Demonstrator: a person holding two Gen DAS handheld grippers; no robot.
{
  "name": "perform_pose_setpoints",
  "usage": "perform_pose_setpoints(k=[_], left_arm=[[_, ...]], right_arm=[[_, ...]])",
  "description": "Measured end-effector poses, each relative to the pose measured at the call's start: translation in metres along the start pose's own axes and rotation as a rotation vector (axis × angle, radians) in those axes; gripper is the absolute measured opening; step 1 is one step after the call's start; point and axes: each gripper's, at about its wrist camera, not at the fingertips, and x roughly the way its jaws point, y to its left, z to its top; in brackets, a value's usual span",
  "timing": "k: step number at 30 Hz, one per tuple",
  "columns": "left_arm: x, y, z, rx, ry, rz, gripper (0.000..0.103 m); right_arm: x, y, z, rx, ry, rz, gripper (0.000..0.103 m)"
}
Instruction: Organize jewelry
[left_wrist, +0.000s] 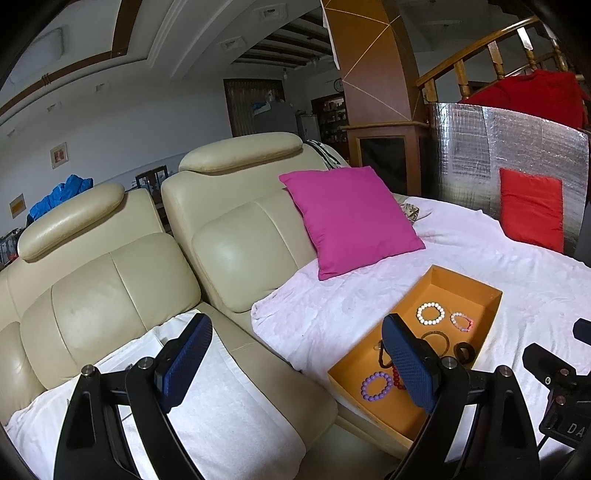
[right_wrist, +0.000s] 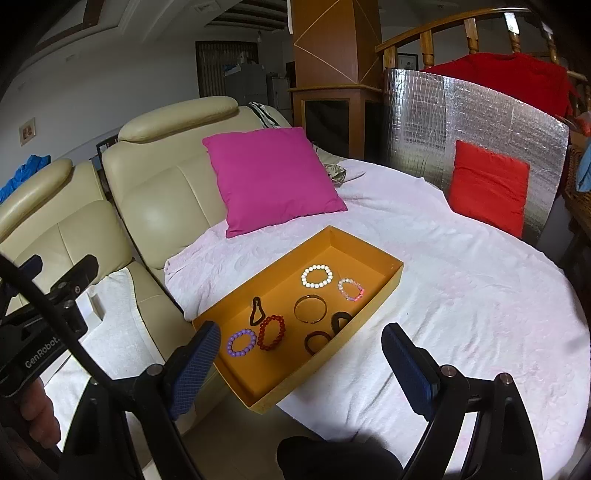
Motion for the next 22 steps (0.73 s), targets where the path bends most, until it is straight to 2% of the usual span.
perform_pose_setpoints(k=[17,19,22], left_arm=[[0.006,-0.001,-0.002,0.003,0.001,-0.002,0.093],[0.009,-0.008,-0.003,0.012,-0.001,-0.014,0.093],[0.016,-0.04,0.0,0.069,-0.006,-0.048,0.093]], right_arm=[[0.005,0.004,0.001,-0.014,0.0,-0.003,0.091],[0.009,-0.001,0.002,-0.007,-0.001,-0.004,0.091],[0.013,-0.02,0.006,0.019,-0.016,-0.008,0.091]])
